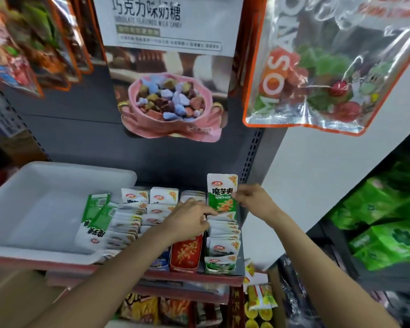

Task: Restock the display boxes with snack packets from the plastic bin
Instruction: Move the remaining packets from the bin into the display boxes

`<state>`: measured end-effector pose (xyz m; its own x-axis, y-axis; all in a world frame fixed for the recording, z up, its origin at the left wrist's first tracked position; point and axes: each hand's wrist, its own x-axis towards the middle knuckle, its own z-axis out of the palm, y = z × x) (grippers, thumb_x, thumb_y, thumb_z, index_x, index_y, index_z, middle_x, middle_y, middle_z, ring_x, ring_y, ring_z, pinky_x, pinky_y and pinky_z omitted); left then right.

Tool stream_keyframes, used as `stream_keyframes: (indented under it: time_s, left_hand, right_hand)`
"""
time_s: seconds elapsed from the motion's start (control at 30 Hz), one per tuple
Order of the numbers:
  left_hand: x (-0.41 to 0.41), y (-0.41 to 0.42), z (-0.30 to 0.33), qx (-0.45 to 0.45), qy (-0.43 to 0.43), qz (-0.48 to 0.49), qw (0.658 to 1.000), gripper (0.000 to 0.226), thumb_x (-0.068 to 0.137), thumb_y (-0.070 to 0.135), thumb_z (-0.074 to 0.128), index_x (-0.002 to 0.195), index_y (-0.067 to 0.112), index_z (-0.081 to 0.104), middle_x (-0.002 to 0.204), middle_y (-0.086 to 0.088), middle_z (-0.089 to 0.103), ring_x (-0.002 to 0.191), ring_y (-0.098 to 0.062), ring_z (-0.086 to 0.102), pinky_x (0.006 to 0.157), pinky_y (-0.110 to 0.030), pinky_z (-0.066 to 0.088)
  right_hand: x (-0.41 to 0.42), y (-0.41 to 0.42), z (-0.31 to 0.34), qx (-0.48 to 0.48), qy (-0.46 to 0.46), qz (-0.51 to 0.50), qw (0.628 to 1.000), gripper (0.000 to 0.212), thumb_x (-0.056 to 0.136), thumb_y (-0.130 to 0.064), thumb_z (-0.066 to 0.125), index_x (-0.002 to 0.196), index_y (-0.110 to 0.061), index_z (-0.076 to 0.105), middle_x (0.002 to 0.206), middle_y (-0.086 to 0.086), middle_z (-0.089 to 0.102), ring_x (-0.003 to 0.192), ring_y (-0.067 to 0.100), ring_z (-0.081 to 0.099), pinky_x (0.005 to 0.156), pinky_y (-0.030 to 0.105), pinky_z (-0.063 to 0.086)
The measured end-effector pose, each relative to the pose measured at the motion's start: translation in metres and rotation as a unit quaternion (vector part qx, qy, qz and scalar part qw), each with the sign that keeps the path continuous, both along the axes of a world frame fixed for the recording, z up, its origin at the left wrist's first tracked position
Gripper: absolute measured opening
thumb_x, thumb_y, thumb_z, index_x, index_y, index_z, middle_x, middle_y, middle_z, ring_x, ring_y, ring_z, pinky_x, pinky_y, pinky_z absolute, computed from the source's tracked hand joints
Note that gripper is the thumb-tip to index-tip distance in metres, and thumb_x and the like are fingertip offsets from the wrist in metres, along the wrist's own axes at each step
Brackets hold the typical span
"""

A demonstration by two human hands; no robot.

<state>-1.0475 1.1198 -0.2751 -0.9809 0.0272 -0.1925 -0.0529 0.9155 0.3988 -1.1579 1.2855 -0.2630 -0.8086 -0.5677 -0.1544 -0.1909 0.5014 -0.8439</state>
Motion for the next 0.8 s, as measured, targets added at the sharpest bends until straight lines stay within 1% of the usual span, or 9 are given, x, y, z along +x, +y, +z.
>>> stream_keyframes:
  time_s: [0.1, 0.17, 0.23, 0.3, 0.4, 0.5, 0.6, 0.73, 0.8]
  left_hand:
    - [0.001, 0.000, -0.001, 0.000, -0.002, 0.004, 1.000, 0.042, 0.092, 0.024, 0.046, 0.134, 0.033, 0.048, 0.139, 0.006, 0.049, 0.121, -0.018, 0.039, 0.103, -0.041, 0.031]
    - [0.002, 0.000, -0.001, 0.000, -0.002, 0.002, 1.000, 0.041, 0.092, 0.026, 0.047, 0.133, 0.032, 0.048, 0.137, 0.006, 0.050, 0.121, -0.018, 0.039, 0.103, -0.041, 0.031]
    - [0.004, 0.000, 0.000, 0.004, 0.000, 0.002, 1.000, 0.041, 0.093, 0.025, 0.047, 0.133, 0.030, 0.049, 0.137, 0.007, 0.050, 0.123, -0.017, 0.037, 0.105, -0.040, 0.030]
    - [0.005, -0.001, 0.001, 0.005, 0.001, 0.000, 1.000, 0.041, 0.093, 0.024, 0.047, 0.134, 0.029, 0.048, 0.137, 0.008, 0.050, 0.124, -0.015, 0.037, 0.105, -0.040, 0.029]
    - [0.006, -0.002, 0.002, 0.003, 0.001, -0.003, 1.000, 0.042, 0.093, 0.024, 0.048, 0.134, 0.029, 0.048, 0.138, 0.007, 0.049, 0.125, -0.015, 0.036, 0.106, -0.040, 0.029]
    - [0.008, -0.003, 0.004, 0.011, 0.007, 0.000, 1.000, 0.041, 0.094, 0.021, 0.046, 0.135, 0.027, 0.048, 0.138, 0.006, 0.049, 0.127, -0.016, 0.035, 0.106, -0.038, 0.029]
    - [0.011, -0.007, 0.003, 0.030, 0.032, 0.004, 0.999, 0.039, 0.094, 0.018, 0.045, 0.132, 0.026, 0.050, 0.135, 0.005, 0.051, 0.126, -0.015, 0.037, 0.104, -0.035, 0.031]
    - [0.019, -0.026, 0.002, 0.108, 0.116, 0.051, 0.986, 0.032, 0.092, 0.015, 0.048, 0.122, 0.022, 0.057, 0.121, 0.005, 0.055, 0.115, -0.010, 0.045, 0.099, -0.031, 0.039]
    - [0.026, -0.045, 0.003, 0.134, 0.153, 0.081, 0.976, 0.030, 0.091, 0.011, 0.049, 0.118, 0.019, 0.059, 0.114, 0.007, 0.055, 0.107, -0.008, 0.048, 0.093, -0.027, 0.042]
  right_hand:
    - [0.003, -0.003, -0.003, -0.035, -0.023, -0.022, 0.999, 0.014, 0.093, -0.005, 0.054, 0.089, -0.008, 0.067, 0.085, 0.006, 0.068, 0.075, 0.012, 0.064, 0.071, 0.022, 0.056]
    - [0.002, -0.001, -0.010, 0.019, -0.010, 0.000, 1.000, 0.022, 0.092, -0.004, 0.056, 0.072, -0.009, 0.064, 0.073, 0.003, 0.063, 0.068, 0.013, 0.057, 0.068, 0.027, 0.053]
    - [0.004, 0.001, -0.016, 0.082, 0.002, 0.029, 0.996, 0.025, 0.089, -0.006, 0.059, 0.066, -0.014, 0.063, 0.068, -0.003, 0.060, 0.065, 0.012, 0.054, 0.069, 0.031, 0.047]
    - [0.007, -0.001, -0.017, 0.065, 0.013, 0.025, 0.997, 0.008, 0.087, -0.010, 0.063, 0.082, -0.015, 0.068, 0.081, -0.005, 0.068, 0.074, 0.011, 0.062, 0.075, 0.027, 0.048]
    - [0.009, -0.008, -0.015, 0.024, 0.093, -0.024, 0.995, 0.010, 0.089, -0.018, 0.062, 0.093, -0.012, 0.069, 0.087, 0.001, 0.070, 0.080, 0.017, 0.064, 0.071, 0.027, 0.047]
    - [0.007, -0.015, -0.018, 0.140, 0.136, 0.012, 0.981, 0.012, 0.091, -0.015, 0.057, 0.090, -0.011, 0.069, 0.085, 0.005, 0.067, 0.080, 0.022, 0.060, 0.066, 0.024, 0.038]
    - [0.010, -0.020, -0.023, 0.227, 0.130, 0.035, 0.965, 0.013, 0.090, -0.015, 0.056, 0.090, -0.012, 0.069, 0.089, 0.007, 0.068, 0.088, 0.027, 0.064, 0.069, 0.026, 0.043]
    - [0.026, -0.038, -0.005, 0.154, 0.193, -0.010, 0.969, 0.025, 0.091, -0.013, 0.053, 0.110, -0.016, 0.068, 0.112, 0.000, 0.068, 0.102, 0.019, 0.062, 0.079, 0.019, 0.040]
    - [0.038, -0.056, 0.007, 0.098, 0.206, -0.012, 0.973, 0.026, 0.090, -0.010, 0.053, 0.112, -0.013, 0.067, 0.114, 0.000, 0.067, 0.104, 0.018, 0.061, 0.081, 0.015, 0.038]
